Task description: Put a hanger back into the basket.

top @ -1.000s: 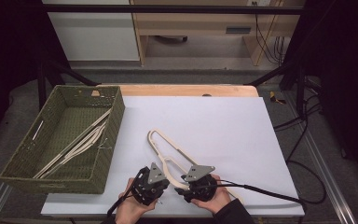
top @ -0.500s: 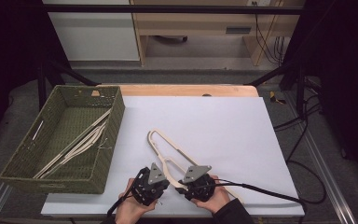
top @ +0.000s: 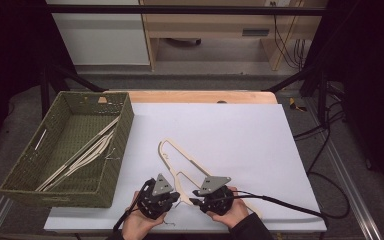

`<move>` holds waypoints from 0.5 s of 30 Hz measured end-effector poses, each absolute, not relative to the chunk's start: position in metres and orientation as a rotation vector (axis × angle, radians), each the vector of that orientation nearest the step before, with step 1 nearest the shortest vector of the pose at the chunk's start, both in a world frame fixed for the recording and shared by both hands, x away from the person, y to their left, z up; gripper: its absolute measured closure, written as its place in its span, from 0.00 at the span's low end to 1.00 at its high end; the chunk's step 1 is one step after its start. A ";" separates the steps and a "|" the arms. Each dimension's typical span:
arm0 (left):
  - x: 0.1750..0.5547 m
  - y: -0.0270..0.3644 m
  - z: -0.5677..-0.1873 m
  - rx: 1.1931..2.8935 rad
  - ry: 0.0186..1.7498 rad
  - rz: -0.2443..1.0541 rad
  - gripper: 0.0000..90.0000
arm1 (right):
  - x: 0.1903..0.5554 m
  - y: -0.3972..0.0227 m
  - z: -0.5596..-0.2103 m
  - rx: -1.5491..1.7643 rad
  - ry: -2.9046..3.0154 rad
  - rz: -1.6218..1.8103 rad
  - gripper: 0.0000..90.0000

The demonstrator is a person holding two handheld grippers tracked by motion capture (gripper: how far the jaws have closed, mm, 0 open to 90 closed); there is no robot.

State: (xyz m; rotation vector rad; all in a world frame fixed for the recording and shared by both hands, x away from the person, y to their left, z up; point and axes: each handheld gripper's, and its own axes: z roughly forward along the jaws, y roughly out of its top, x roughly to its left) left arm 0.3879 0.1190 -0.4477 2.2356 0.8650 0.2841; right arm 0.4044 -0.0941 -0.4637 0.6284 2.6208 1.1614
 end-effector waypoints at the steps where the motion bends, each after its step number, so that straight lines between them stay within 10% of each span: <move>1: 0.388 0.118 -0.452 2.242 0.873 0.280 0.95 | 0.404 -0.096 -0.462 0.634 2.611 1.166 0.73; 15: 0.383 0.107 -0.471 2.293 0.898 0.308 0.94 | 0.405 -0.114 -0.450 0.722 2.535 1.221 0.51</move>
